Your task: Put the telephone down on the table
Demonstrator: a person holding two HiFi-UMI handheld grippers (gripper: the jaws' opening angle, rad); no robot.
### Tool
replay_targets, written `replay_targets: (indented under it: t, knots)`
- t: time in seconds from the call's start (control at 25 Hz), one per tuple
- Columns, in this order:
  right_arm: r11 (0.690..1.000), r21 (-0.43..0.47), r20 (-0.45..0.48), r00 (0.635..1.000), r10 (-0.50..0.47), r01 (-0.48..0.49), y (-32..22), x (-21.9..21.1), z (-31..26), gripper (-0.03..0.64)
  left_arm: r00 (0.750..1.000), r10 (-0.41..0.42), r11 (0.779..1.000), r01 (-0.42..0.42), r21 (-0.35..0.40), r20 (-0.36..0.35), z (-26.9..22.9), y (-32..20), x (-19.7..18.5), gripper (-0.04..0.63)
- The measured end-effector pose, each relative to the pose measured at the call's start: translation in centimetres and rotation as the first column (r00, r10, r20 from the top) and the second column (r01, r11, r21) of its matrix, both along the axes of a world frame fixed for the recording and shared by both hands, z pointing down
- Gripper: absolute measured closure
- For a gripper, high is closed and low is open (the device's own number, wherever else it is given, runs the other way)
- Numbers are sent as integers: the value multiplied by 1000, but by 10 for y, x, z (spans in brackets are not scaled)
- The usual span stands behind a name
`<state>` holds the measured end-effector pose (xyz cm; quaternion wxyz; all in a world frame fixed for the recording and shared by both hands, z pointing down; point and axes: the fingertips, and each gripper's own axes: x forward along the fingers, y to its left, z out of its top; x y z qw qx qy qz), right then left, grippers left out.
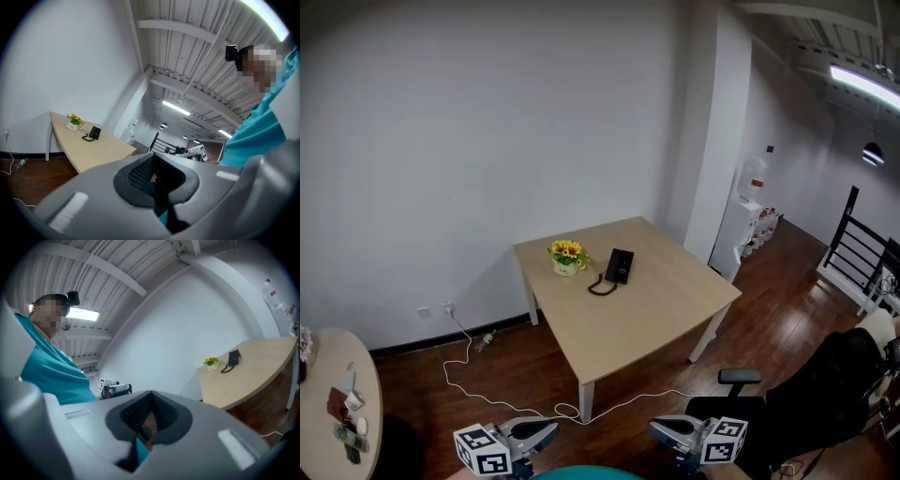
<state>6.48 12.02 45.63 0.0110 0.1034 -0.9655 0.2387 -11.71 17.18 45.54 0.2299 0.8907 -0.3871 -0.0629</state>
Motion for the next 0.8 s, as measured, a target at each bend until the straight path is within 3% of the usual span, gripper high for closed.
replay_targets:
  t: [0.36,0.6,0.8]
  knots:
    - [989,-48,70,987,142,-139,36,-56,-8,615,996,75,996,-77,-42,-48,3,47,-50,589]
    - [990,-32,46,990,136,-135,54,-33,8,617,997,47,999,-47,-5,-53,-2,49,-20,589]
    - [994,-29,11,995,101,-101,58,-7,19,617,996,24,999,-26,-19,-84,5,55,11,589]
